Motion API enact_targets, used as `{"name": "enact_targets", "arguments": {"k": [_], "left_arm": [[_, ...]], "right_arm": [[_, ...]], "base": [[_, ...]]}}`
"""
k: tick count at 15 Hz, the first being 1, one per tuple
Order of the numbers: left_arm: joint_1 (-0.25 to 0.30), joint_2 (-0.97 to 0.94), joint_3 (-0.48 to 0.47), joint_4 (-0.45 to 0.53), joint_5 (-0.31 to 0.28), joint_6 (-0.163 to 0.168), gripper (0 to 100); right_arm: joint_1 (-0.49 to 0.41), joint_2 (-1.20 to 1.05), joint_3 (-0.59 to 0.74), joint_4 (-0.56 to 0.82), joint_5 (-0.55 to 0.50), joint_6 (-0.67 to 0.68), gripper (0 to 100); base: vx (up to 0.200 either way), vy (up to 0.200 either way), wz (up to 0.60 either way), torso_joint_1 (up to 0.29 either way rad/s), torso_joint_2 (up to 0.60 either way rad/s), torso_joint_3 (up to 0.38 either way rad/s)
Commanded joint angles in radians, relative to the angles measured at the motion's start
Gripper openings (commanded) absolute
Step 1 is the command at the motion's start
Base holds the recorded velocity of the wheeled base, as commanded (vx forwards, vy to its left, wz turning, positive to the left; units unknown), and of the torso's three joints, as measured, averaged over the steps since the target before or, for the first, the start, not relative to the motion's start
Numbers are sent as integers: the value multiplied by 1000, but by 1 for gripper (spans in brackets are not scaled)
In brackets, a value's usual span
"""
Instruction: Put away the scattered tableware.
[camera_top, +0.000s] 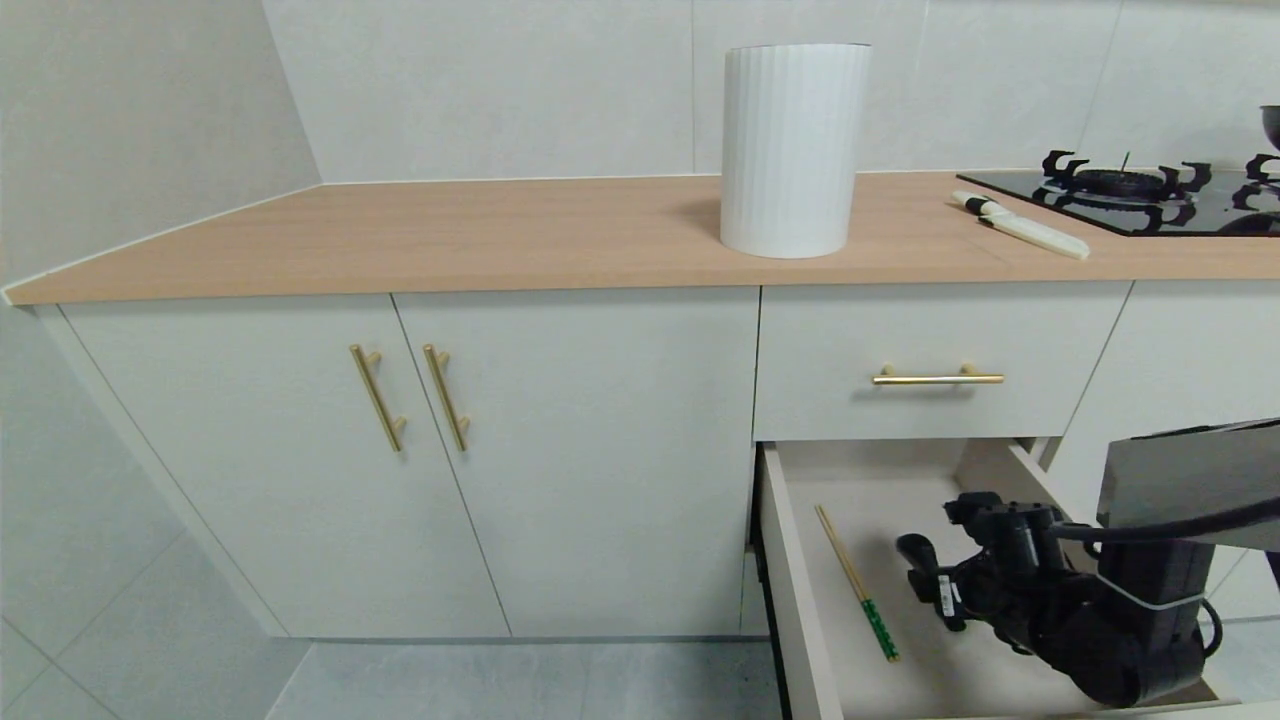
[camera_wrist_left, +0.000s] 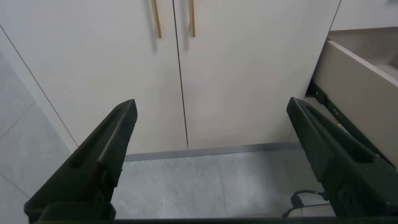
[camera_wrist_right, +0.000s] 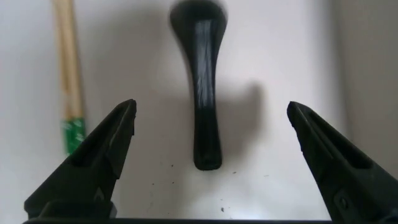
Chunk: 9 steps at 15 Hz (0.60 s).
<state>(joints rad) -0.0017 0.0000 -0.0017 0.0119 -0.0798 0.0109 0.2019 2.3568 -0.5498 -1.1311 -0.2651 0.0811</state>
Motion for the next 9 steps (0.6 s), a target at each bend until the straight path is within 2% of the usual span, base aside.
{"name": "enact_targets", "arguments": {"k": [1,4,5,7,9], "left_arm": [[0,0,0,0,0,0,100],[0,0,0,0,0,0,100],[0,0,0,0,0,0,100],[0,0,0,0,0,0,100],[0,0,0,0,0,0,100]], "right_arm": [[1,-215,33,93,0,-1,100],[2,-455,33,338,27,-1,100],[2,-485,31,373,38,-1,100],[5,-685,-6,652,132,-1,100],[16,-780,-55,835,161,0,100]], "base": [[0,0,0,0,0,0],[0,0,0,0,0,0],[0,0,0,0,0,0],[0,0,0,0,0,0],[0,0,0,0,0,0]]}}
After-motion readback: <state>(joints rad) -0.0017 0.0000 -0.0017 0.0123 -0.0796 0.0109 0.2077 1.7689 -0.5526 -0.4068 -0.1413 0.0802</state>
